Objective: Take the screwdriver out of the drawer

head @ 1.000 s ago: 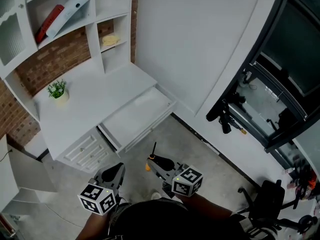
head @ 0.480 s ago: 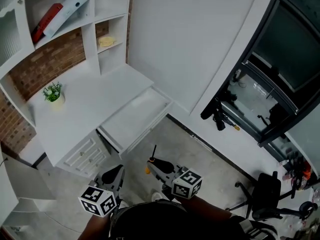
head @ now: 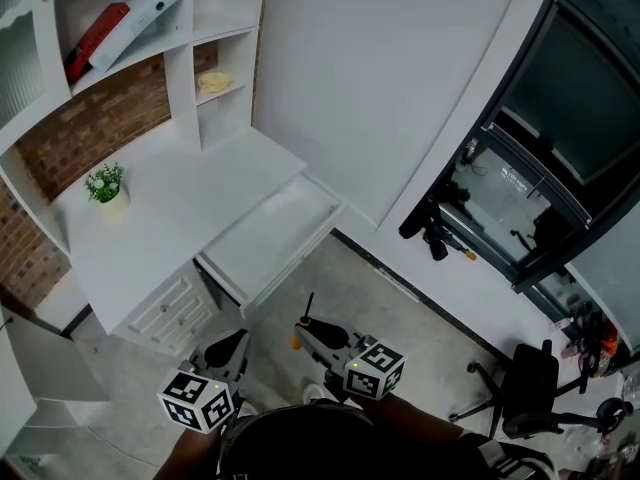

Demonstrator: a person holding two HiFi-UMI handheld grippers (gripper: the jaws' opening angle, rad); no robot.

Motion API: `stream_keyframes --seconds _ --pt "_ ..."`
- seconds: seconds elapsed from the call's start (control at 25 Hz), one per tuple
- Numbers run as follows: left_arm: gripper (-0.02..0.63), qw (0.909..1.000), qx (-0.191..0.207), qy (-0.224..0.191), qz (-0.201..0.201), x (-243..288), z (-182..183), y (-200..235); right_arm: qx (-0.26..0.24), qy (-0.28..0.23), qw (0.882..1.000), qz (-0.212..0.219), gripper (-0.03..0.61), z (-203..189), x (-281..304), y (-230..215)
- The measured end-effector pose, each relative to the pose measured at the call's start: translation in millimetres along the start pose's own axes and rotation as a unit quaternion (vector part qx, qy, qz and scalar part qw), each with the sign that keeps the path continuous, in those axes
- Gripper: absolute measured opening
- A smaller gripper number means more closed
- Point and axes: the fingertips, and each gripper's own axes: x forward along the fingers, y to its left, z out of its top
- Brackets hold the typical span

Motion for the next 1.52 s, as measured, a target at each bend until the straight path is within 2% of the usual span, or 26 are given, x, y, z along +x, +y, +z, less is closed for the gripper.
stream_keyframes --seconds 1.52 --pt "0.015 0.9999 0.011 -0.001 0.004 8 4 -14 0.005 -0.019 1.000 0.020 0.071 10 -8 -3"
